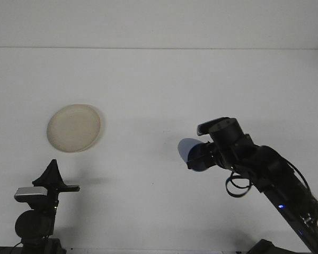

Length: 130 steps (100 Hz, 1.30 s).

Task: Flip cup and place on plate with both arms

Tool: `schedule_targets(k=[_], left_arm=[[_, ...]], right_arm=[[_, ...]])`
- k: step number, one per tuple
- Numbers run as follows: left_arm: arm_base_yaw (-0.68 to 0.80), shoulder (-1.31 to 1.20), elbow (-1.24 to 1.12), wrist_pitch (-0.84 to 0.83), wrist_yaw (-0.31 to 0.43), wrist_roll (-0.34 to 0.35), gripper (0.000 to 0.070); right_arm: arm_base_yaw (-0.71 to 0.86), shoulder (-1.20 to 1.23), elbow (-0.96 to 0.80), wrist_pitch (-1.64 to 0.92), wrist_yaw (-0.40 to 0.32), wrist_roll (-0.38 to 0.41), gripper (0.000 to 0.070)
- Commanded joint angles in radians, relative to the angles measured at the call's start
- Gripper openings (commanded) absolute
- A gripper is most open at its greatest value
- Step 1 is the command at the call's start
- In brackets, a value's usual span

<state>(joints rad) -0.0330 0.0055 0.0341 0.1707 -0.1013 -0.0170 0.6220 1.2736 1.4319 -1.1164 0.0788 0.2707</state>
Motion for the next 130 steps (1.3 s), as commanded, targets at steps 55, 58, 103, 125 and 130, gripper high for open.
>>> schedule_targets(k=[55, 58, 103, 125, 130], left_arm=[[0.001, -0.001, -0.019, 0.01, 0.002, 0.002, 0.0011], [0.001, -0.001, -0.019, 0.01, 0.002, 0.002, 0.0011], [0.001, -0.001, -0.019, 0.01, 0.002, 0.001, 0.0011], [0.001, -0.001, -0.019, 0.01, 0.002, 0.001, 0.0011], [0.001, -0.001, -0.019, 0.01, 0.002, 0.002, 0.0011]], right_arm=[[0.19, 0.474, 0.277, -0.246, -0.065, -0.145, 0.0], [0.193, 0.489, 0.277, -0.246, -0.064, -0.146, 0.0], [0.204, 0.611, 0.277, -0.245, -0.106, -0.191, 0.0], [0.203, 0.646, 0.277, -0.246, -0.111, -0.197, 0.0], [0.204, 0.651, 0.277, -0.245, -0.109, -0.198, 0.0]])
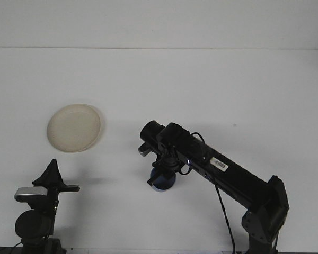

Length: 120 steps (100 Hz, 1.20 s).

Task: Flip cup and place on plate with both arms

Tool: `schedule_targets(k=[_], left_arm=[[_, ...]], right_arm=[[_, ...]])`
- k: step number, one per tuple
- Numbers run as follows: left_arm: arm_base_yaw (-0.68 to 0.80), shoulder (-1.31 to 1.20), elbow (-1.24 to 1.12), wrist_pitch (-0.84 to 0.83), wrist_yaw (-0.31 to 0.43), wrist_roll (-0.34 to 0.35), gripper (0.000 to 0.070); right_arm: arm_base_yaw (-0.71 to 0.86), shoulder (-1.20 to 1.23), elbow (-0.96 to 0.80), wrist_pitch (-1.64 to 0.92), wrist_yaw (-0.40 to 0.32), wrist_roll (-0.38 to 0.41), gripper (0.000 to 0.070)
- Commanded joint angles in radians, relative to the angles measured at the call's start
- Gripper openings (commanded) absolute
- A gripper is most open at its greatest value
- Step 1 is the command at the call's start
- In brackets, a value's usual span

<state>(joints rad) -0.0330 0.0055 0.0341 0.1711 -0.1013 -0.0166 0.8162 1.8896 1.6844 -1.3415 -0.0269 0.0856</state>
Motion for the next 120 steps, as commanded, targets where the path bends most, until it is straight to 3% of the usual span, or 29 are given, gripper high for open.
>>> schedule_targets(k=[1, 34, 50, 57, 82, 120], left_arm=[[0.001, -0.001, -0.019, 0.01, 0.002, 0.001, 0.0011], [0.001, -0.001, -0.019, 0.01, 0.002, 0.001, 0.0011], [0.001, -0.001, -0.019, 0.01, 0.002, 0.001, 0.0011], [0.001, -0.001, -0.019, 0.01, 0.002, 0.001, 0.0011], [0.001, -0.001, -0.019, 0.01, 0.002, 0.001, 0.0011], [0.001, -0.001, -0.019, 0.01, 0.002, 0.001, 0.0011]], right_arm=[[0.01, 0.037, 0.024, -0.02, -0.004, -0.014, 0.0], [0.011, 0.045, 0.024, 0.001, -0.008, -0.023, 0.0028], [0.008, 0.045, 0.025, 0.003, -0.032, -0.022, 0.0287], [0.007, 0.044, 0.025, 0.002, -0.037, -0.023, 0.035], [-0.005, 0.034, 0.068, -0.021, -0.039, -0.026, 0.0353], [-0.093, -0.092, 0.176, -0.028, -0.108, -0.08, 0.0358]])
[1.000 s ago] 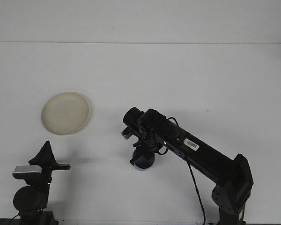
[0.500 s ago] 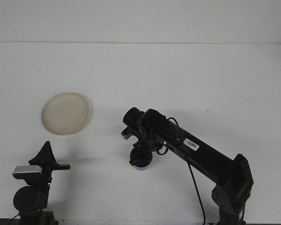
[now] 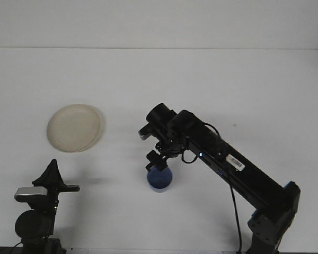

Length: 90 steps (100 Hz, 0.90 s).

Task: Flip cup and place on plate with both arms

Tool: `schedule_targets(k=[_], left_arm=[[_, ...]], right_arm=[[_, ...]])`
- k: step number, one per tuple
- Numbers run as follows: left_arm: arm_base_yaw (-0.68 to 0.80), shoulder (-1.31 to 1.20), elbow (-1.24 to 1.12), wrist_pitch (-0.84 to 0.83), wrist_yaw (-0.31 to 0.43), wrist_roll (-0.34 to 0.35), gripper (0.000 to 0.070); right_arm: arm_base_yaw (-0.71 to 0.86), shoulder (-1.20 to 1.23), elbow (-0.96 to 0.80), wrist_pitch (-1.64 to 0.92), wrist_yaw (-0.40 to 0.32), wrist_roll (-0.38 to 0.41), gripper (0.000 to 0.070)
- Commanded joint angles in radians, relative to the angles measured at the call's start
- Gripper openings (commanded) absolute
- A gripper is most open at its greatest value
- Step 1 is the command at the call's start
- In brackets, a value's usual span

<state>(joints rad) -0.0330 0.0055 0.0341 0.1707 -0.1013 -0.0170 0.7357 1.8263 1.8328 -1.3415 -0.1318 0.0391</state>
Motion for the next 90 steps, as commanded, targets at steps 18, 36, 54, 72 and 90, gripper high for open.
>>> schedule_targets(k=[18, 36, 54, 72, 90], left_arm=[[0.001, -0.001, -0.019, 0.01, 0.002, 0.002, 0.0011], [0.001, -0.001, -0.019, 0.011, 0.002, 0.001, 0.0011], [0.001, -0.001, -0.019, 0.01, 0.002, 0.001, 0.0011], [0.001, -0.001, -0.019, 0.011, 0.002, 0.001, 0.0011], [0.001, -0.001, -0.019, 0.01, 0.002, 0.001, 0.0011]], right_arm=[[-0.128, -0.117, 0.027, -0.029, -0.001, -0.061, 0.0358], [-0.286, -0.183, 0.021, -0.029, -0.003, -0.095, 0.0357], [-0.475, -0.25, -0.032, -0.029, -0.014, -0.112, 0.0357], [-0.619, -0.351, -0.143, 0.06, -0.039, -0.112, 0.0357], [-0.682, -0.511, -0.348, 0.245, -0.052, -0.111, 0.0357]])
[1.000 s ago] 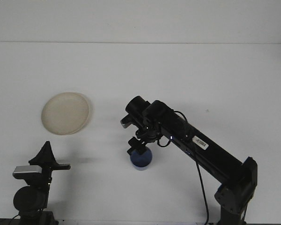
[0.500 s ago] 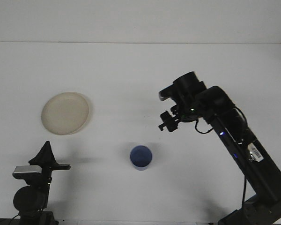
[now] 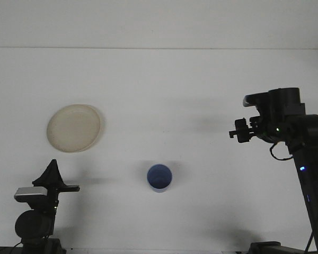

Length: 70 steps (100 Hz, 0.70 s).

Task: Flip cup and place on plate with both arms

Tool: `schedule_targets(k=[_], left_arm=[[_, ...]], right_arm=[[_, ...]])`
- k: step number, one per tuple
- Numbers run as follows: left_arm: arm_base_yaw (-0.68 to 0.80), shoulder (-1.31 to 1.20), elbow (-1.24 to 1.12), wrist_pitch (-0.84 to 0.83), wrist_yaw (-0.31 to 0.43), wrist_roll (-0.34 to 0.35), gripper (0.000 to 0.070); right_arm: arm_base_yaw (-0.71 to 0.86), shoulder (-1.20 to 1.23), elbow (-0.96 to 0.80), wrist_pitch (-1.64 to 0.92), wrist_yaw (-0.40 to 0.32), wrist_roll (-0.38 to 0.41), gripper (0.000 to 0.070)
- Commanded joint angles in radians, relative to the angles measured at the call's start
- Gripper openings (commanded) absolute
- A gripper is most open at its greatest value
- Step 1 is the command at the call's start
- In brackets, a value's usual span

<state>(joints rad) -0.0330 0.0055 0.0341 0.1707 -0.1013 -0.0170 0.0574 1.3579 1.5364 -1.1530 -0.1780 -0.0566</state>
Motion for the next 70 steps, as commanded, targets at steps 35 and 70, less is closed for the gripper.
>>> schedule_targets(k=[35, 70], left_arm=[[0.001, -0.001, -0.019, 0.01, 0.002, 0.002, 0.0011], [0.001, -0.001, -0.019, 0.01, 0.002, 0.002, 0.0011]], right_arm=[[-0.014, -0.393, -0.536, 0.507, 0.026, -0.018, 0.0357], [-0.014, -0.622, -0.983, 1.083, 0.032, -0.007, 0.0357]])
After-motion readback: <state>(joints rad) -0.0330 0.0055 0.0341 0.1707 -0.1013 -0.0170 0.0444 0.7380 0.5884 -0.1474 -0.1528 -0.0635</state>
